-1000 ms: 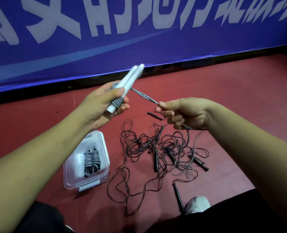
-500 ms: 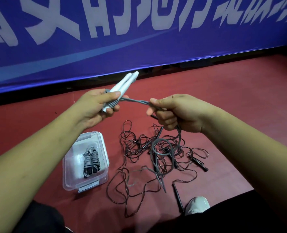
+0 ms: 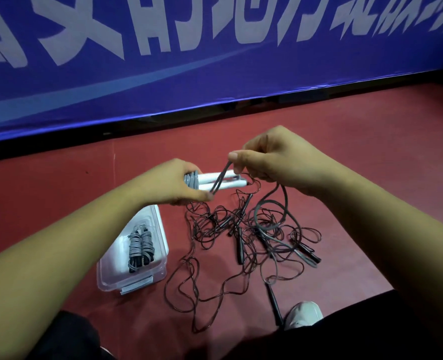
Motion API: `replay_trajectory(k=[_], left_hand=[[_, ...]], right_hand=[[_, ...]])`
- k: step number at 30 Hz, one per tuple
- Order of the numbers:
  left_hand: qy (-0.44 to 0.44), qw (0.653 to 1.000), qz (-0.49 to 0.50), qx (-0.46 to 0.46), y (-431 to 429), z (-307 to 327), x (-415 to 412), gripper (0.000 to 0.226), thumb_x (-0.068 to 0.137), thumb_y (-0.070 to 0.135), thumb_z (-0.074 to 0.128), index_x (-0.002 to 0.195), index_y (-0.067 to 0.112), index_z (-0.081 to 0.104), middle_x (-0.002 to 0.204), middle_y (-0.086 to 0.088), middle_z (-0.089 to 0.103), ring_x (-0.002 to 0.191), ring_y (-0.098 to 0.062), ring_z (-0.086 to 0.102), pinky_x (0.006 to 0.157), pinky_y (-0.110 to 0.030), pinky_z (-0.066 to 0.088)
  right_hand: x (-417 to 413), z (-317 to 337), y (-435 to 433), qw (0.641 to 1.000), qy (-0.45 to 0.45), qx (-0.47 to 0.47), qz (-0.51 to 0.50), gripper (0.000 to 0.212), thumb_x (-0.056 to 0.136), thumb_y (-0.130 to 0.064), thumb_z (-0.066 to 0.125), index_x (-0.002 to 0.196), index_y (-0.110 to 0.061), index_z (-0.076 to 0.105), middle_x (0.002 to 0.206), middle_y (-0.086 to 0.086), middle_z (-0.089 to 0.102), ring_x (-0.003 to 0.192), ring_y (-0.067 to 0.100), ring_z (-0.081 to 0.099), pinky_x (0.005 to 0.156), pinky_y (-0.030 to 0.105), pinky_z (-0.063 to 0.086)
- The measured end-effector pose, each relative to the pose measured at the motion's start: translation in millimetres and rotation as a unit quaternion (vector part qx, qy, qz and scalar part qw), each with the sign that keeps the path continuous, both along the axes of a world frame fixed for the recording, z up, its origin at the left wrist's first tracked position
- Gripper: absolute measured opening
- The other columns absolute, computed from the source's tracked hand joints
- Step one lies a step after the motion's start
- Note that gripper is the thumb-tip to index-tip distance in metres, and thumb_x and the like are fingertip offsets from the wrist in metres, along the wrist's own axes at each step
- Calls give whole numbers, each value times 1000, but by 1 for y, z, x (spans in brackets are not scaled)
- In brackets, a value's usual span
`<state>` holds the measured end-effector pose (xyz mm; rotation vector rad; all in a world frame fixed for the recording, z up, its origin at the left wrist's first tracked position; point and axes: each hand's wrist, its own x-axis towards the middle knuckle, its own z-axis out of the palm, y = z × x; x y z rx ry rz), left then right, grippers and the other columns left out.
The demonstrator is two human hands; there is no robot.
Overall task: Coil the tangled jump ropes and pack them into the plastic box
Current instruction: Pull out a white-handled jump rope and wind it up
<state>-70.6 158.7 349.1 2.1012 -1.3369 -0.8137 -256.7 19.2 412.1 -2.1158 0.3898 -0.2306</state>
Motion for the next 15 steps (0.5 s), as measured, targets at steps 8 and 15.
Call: replay_trajectory(k=[8, 15], left_hand=[[-133, 984, -119, 19, -1, 2, -28, 38, 76, 54, 77, 80, 19, 64, 60, -1, 63, 50, -10, 55, 59, -39, 48], [-67, 972, -223, -2, 8, 5, -29, 25, 84, 40, 76, 91, 17, 68, 69, -7, 58, 60, -19, 50, 59, -37, 41]], right_hand=[[6, 6, -8, 998, 0, -69, 7, 31, 91, -34, 70, 73, -9, 74, 44, -7, 47, 41, 7, 36, 43, 18, 32], [9, -6, -26, 997, 15, -76, 26, 35, 85, -35, 76, 70, -4, 70, 50, 4, 52, 44, 15, 35, 43, 21, 30]])
